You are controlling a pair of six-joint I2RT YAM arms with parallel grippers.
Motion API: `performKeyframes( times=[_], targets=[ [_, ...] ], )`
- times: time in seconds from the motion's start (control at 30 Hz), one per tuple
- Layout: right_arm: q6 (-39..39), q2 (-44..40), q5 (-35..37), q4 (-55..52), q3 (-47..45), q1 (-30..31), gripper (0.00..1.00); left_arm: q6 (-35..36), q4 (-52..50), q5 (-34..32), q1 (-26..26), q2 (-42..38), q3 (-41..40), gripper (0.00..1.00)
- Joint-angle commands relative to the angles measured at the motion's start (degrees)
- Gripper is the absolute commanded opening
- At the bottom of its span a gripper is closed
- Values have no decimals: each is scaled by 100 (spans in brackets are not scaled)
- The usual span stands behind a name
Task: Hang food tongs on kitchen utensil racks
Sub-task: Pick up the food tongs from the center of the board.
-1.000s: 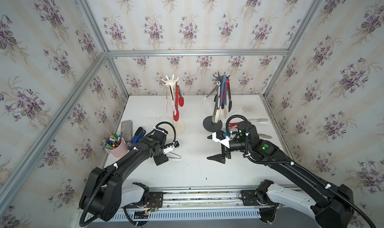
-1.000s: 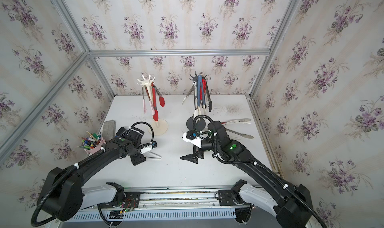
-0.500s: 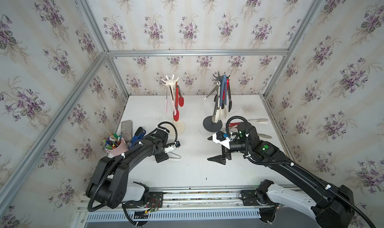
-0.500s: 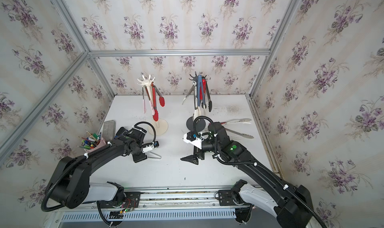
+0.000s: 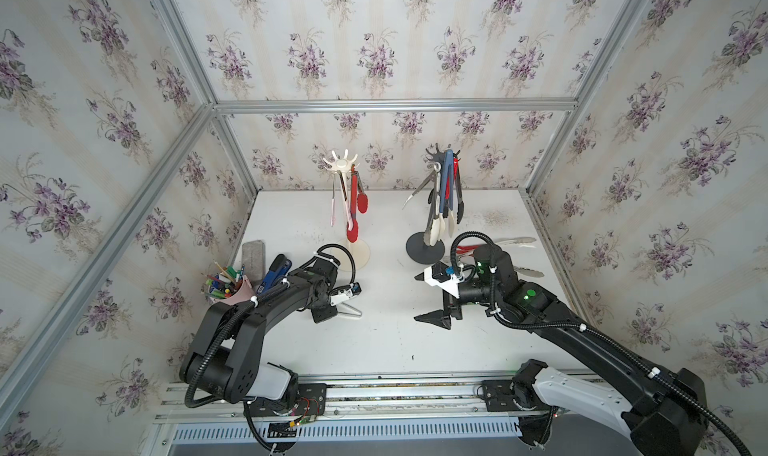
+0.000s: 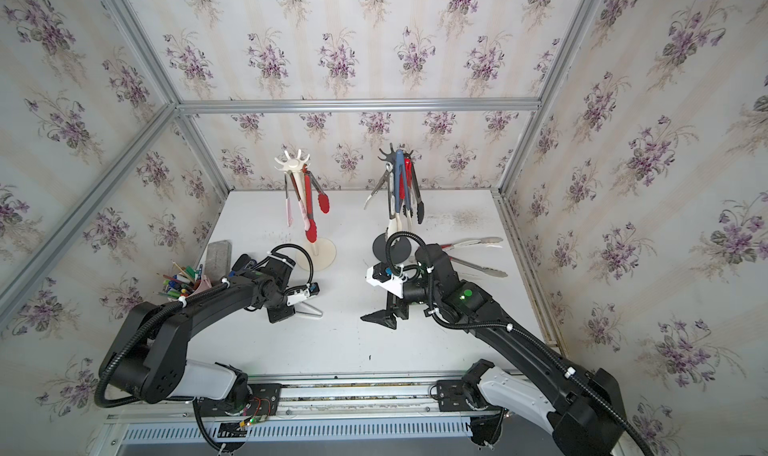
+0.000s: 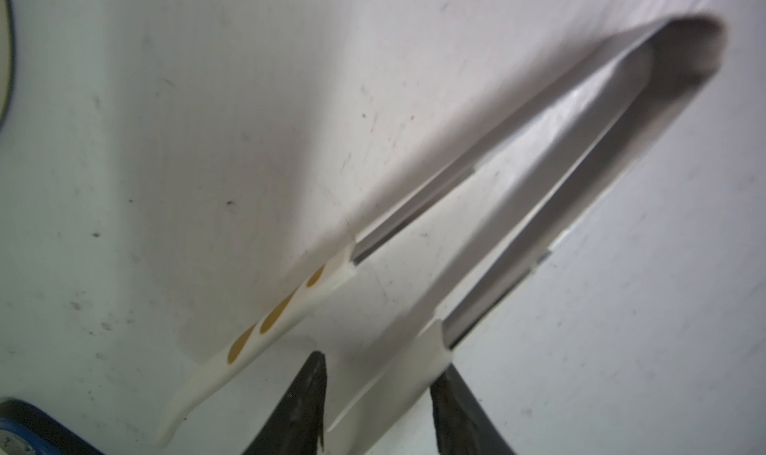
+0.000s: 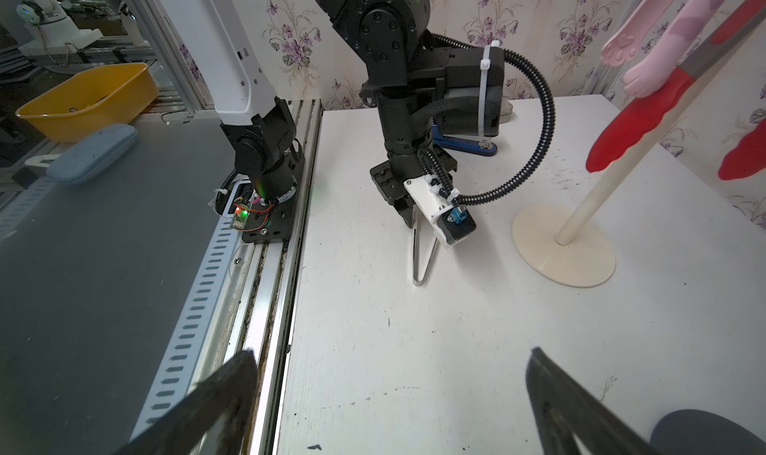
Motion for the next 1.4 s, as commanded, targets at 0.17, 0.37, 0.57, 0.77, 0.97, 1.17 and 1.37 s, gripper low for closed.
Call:
performKeyframes(
  times=[0.17,0.37,0.57,0.77,0.97,1.17,1.37],
  targets=[
    [-95,24,-30,26,40,-12,100,103,-29,179,-2,-13,-49,31],
    [-99,1,-20,8,42,-12,100,89,-36,299,-7,-17,-56,21],
    [-89,-33,14,-19,50,-12,100,57,-144,468,-2,-66,-54,13],
    [-91,-47,41,-54,75,-12,100,-60,-296,655,-11,-98,66,1],
    [-93,-120,181,-20,74,-12,100,-349,-366,707,6,-406,141,0],
    [-77,-122,262,-19,84,-12,100,-838,-300,867,68,-781,205,0],
    [59,-139,604,200,39,-14,100,-1373,-94,851,68,-1440,261,0]
  ],
)
